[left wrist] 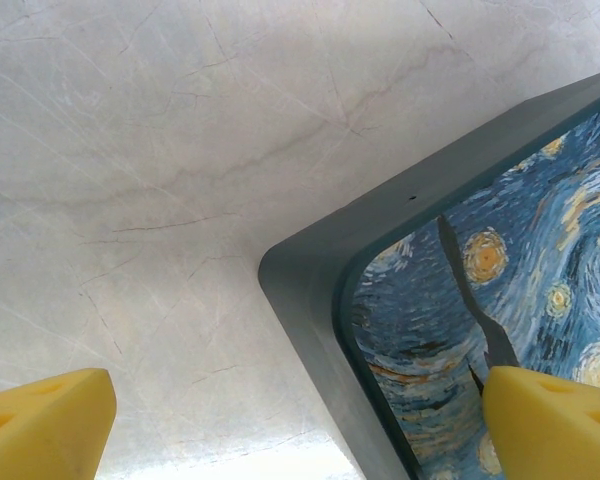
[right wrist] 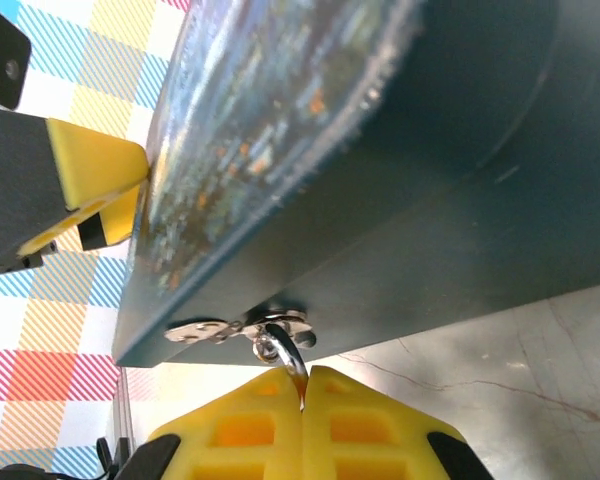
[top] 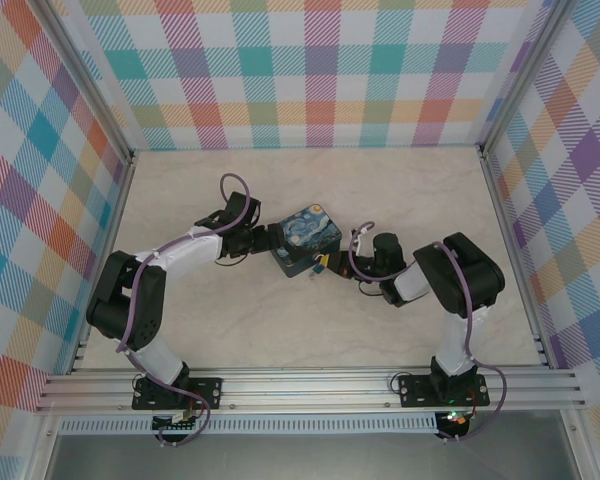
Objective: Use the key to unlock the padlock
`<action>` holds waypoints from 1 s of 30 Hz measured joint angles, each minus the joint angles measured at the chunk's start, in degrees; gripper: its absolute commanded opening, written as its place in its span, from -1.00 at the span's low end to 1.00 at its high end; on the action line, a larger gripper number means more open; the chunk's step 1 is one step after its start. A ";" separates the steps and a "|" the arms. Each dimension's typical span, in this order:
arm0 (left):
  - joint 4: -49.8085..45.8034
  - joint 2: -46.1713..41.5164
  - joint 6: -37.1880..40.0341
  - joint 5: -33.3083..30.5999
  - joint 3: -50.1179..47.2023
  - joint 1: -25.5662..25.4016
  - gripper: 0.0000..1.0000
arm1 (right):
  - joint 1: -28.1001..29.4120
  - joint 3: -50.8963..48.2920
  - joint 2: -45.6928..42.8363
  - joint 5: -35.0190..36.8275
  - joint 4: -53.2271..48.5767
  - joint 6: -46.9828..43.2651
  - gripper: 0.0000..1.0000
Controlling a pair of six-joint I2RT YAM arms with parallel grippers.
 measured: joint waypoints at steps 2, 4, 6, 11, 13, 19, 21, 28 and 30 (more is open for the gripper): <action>0.24 -0.48 -0.02 -0.26 -0.48 0.00 0.89 | -0.33 -0.35 -1.75 0.94 -0.83 -0.07 -1.00; 0.13 -0.94 -0.02 -0.46 -0.87 0.00 0.91 | -0.61 -0.50 -3.61 1.66 -1.99 -0.20 -1.00; 0.24 -1.22 -0.07 -0.22 -1.25 0.11 0.92 | -0.90 -0.50 -5.79 2.27 -3.61 -0.83 -1.00; -0.13 -1.64 -0.13 1.36 -1.55 0.68 0.96 | -1.05 -0.85 -11.54 3.74 -10.12 -3.74 -1.00; -0.68 -1.68 -0.07 2.25 -1.53 1.09 0.97 | -1.05 -1.11 -14.82 4.42 -15.13 -5.62 -1.00; -2.08 -2.69 0.31 5.62 -1.29 2.73 1.00 | -1.05 -1.07 -26.86 5.81 -34.42 -12.87 -1.00; -2.08 -4.48 0.42 6.67 -1.29 3.21 1.00 | -1.05 -0.79 -31.30 6.27 -41.59 -15.50 -1.00; 5.03 -19.41 0.48 8.72 -5.81 3.76 1.00 | -0.94 5.33 -40.87 6.54 -67.67 -23.12 -1.00; 7.85 -25.79 0.33 8.61 -10.03 3.76 1.00 | -0.59 7.23 -42.07 6.86 -73.64 -24.44 -1.00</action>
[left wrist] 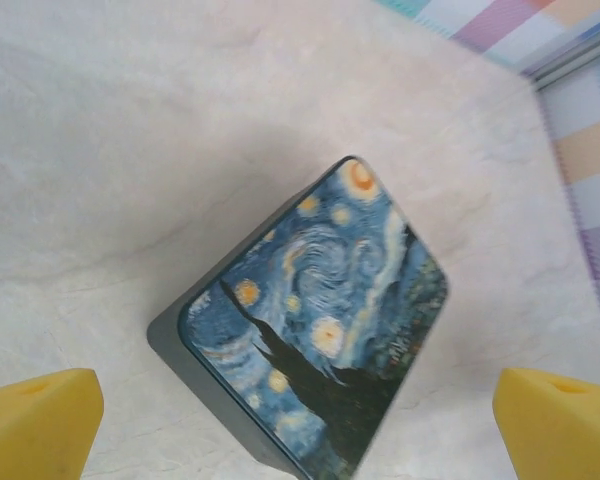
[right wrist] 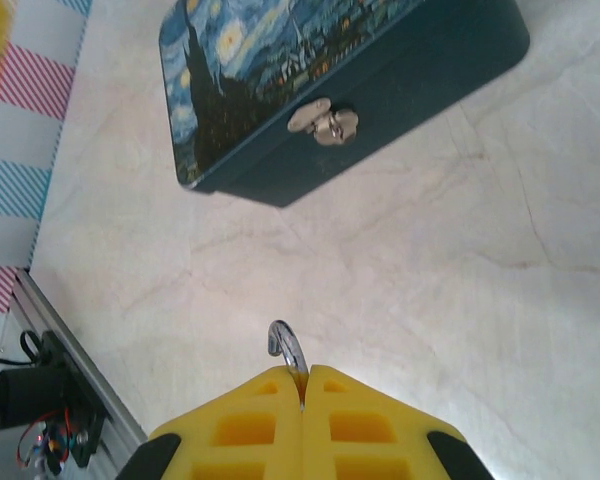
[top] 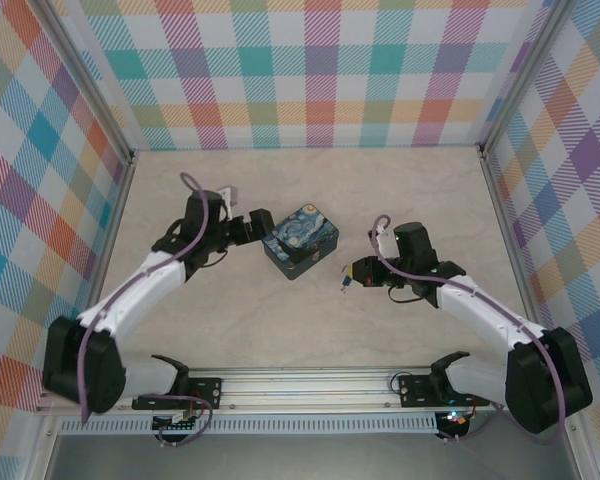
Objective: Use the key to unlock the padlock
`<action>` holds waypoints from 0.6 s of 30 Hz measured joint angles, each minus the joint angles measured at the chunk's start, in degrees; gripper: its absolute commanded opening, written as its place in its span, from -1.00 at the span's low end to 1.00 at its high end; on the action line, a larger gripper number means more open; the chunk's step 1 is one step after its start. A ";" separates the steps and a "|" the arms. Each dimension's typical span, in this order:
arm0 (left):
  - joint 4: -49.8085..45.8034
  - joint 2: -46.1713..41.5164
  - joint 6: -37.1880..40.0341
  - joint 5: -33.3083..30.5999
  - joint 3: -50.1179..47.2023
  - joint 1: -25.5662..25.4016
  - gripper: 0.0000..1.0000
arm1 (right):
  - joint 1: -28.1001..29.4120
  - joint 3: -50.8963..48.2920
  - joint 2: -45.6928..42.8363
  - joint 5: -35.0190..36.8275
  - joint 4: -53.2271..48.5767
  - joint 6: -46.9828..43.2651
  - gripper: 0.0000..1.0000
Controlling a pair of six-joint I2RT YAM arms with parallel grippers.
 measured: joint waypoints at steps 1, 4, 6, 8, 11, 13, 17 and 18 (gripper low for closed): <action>0.79 -2.58 -0.13 -0.20 -1.70 0.00 1.00 | 0.20 0.46 -0.37 0.11 -1.97 -0.26 -1.00; 1.46 -10.54 -0.11 -1.64 -6.01 0.00 1.00 | 1.55 1.62 -0.57 0.35 -8.09 -0.83 -1.00; 1.29 -15.21 0.09 -3.04 -7.58 0.00 1.00 | 2.78 2.62 0.59 0.55 -11.69 -1.05 -1.00; 0.76 -19.19 0.35 -4.55 -8.59 0.00 1.00 | 4.39 4.00 2.95 1.11 -14.12 -1.09 -1.00; -0.94 -24.09 0.96 -6.69 -9.31 0.00 1.00 | 7.23 6.25 7.93 2.23 -16.68 -1.25 -1.00; -1.86 -26.16 1.22 -7.72 -9.68 0.00 1.00 | 8.52 7.69 11.58 2.45 -17.49 -1.22 -1.00; -4.04 -28.04 1.84 -9.01 -10.78 0.00 1.00 | 9.97 9.73 18.62 2.40 -17.16 -0.68 -1.00; -4.63 -28.17 2.08 -9.25 -10.97 0.00 1.00 | 10.03 10.05 20.02 2.43 -16.96 -0.28 -0.99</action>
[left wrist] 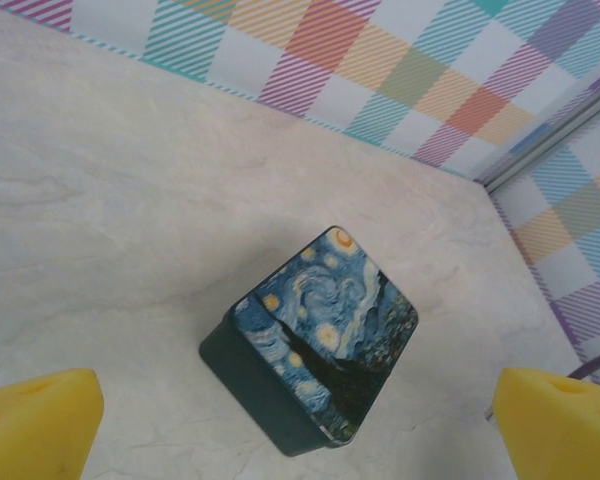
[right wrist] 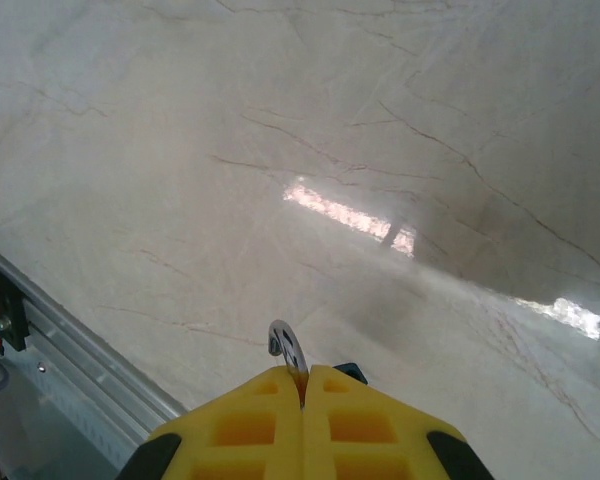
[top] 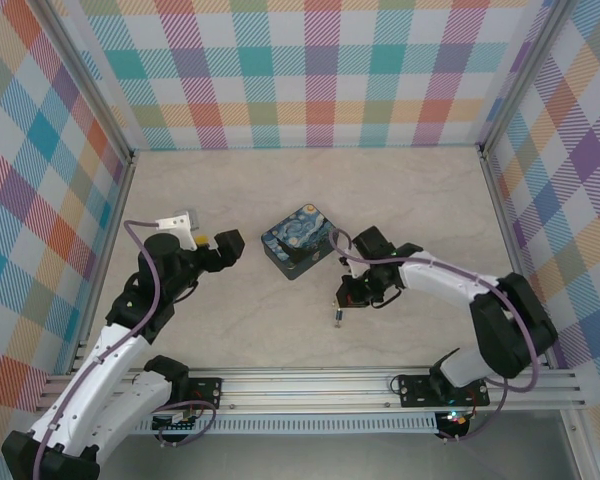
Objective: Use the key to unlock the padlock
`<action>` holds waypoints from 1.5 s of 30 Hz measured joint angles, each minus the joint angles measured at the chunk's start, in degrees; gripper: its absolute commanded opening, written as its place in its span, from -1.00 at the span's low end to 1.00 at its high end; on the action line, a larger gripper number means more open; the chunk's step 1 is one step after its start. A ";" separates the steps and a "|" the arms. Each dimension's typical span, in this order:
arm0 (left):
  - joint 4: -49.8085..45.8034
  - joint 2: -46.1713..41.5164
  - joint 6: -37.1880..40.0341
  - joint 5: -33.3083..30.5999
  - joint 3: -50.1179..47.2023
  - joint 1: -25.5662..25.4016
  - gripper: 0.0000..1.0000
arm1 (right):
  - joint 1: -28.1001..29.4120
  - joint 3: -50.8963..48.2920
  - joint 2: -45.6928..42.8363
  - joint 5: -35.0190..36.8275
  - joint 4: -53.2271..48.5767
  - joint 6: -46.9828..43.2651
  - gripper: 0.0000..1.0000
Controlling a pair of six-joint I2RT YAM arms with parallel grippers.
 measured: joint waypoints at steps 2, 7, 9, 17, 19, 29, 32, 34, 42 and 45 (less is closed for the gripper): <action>-1.66 -0.20 0.66 -0.50 -0.15 0.00 1.00 | 0.15 0.90 2.71 -0.02 0.35 0.35 -0.99; -3.76 -0.57 1.99 -1.27 -0.17 0.00 1.00 | 0.44 3.45 8.35 -0.22 2.25 0.63 -0.90; -4.48 -0.57 2.38 -1.62 -0.17 0.00 1.00 | 0.50 3.61 9.68 -0.24 3.69 1.01 -0.76; -5.99 -0.55 3.65 -2.86 -0.15 0.00 1.00 | 0.52 3.58 8.37 2.97 6.19 1.95 -0.21; -6.08 -0.55 3.69 -3.69 -0.11 0.00 1.00 | 0.52 3.58 5.29 5.46 5.92 1.70 -0.11; -7.28 -0.61 6.05 -14.56 0.85 0.00 1.00 | -4.42 -0.94 -18.34 20.92 6.84 -3.48 0.45; -6.69 -0.61 9.20 -18.03 0.61 0.00 1.00 | -7.10 -4.26 -25.31 24.98 8.68 -6.47 0.61; -5.44 -0.44 11.41 -20.28 -0.24 0.00 1.00 | -9.27 -6.51 -28.94 27.19 10.38 -8.70 0.77; 0.68 2.25 20.55 -27.15 -6.86 0.07 1.00 | -18.62 -18.01 -35.85 33.03 21.11 -16.13 1.00; 4.26 4.83 22.86 -27.41 -9.55 0.81 1.00 | -23.32 -21.40 -35.63 32.68 25.51 -17.35 0.99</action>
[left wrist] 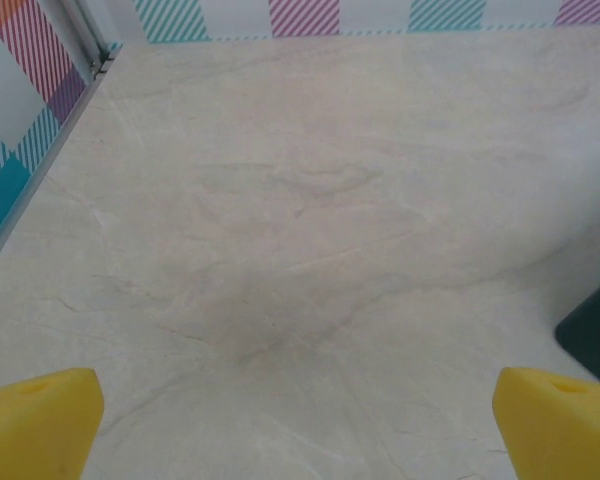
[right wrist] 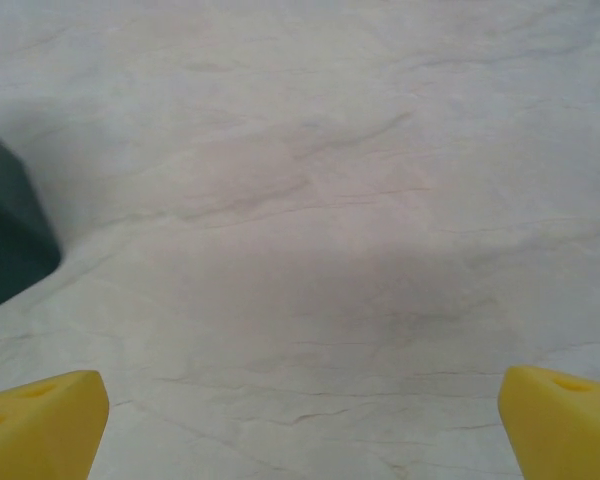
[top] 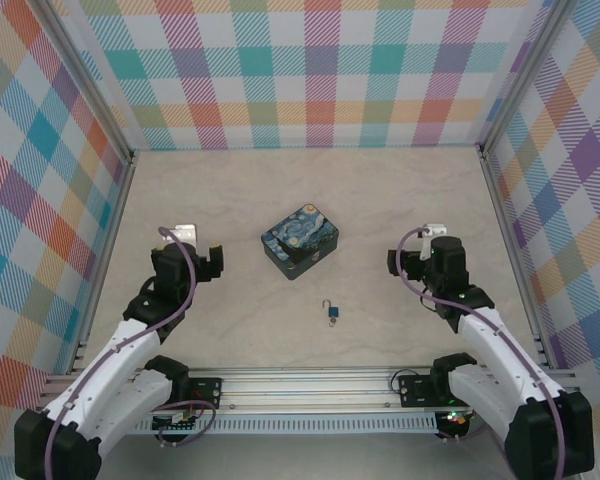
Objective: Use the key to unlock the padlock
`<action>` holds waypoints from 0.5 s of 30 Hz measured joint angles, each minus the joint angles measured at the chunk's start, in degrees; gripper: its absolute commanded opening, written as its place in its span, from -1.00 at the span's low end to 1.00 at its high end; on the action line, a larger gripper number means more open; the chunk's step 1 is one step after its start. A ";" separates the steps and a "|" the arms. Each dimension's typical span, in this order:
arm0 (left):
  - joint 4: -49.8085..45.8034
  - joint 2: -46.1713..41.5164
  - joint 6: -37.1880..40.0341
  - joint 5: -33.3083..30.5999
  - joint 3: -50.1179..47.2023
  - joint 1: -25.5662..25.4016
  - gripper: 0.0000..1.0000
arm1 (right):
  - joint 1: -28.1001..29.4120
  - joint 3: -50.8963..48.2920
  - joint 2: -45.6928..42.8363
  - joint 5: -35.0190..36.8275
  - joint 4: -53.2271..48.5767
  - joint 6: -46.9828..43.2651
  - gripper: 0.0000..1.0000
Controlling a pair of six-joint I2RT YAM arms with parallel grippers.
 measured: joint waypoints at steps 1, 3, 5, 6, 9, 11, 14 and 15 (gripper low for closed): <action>1.09 0.92 0.70 0.09 -0.72 0.33 1.00 | -1.44 -0.83 0.46 -0.35 1.36 -0.11 0.99; 3.50 3.58 2.45 0.28 -2.16 1.22 1.00 | -4.35 -2.43 2.34 -1.29 4.83 -0.17 0.99; 5.42 6.40 3.74 0.31 -2.80 2.40 1.00 | -6.78 -3.91 5.22 -2.51 8.85 -0.26 1.00; 6.40 7.87 4.33 0.57 -2.91 3.13 1.00 | -7.76 -4.76 6.93 -3.10 11.02 -0.31 0.99; 10.32 11.65 5.29 1.86 -3.17 4.70 1.00 | -9.57 -6.67 11.56 -4.87 15.93 -0.39 0.99; 13.55 13.53 5.66 3.30 -3.93 5.20 1.00 | -10.10 -7.19 13.77 -5.99 19.37 -0.57 0.99; 18.43 16.35 6.21 5.75 -5.51 5.31 1.00 | -10.58 -7.41 16.55 -7.58 25.70 -1.03 0.99; 20.28 17.38 6.34 6.62 -6.08 5.40 1.00 | -10.73 -7.39 17.75 -8.28 28.33 -1.27 0.99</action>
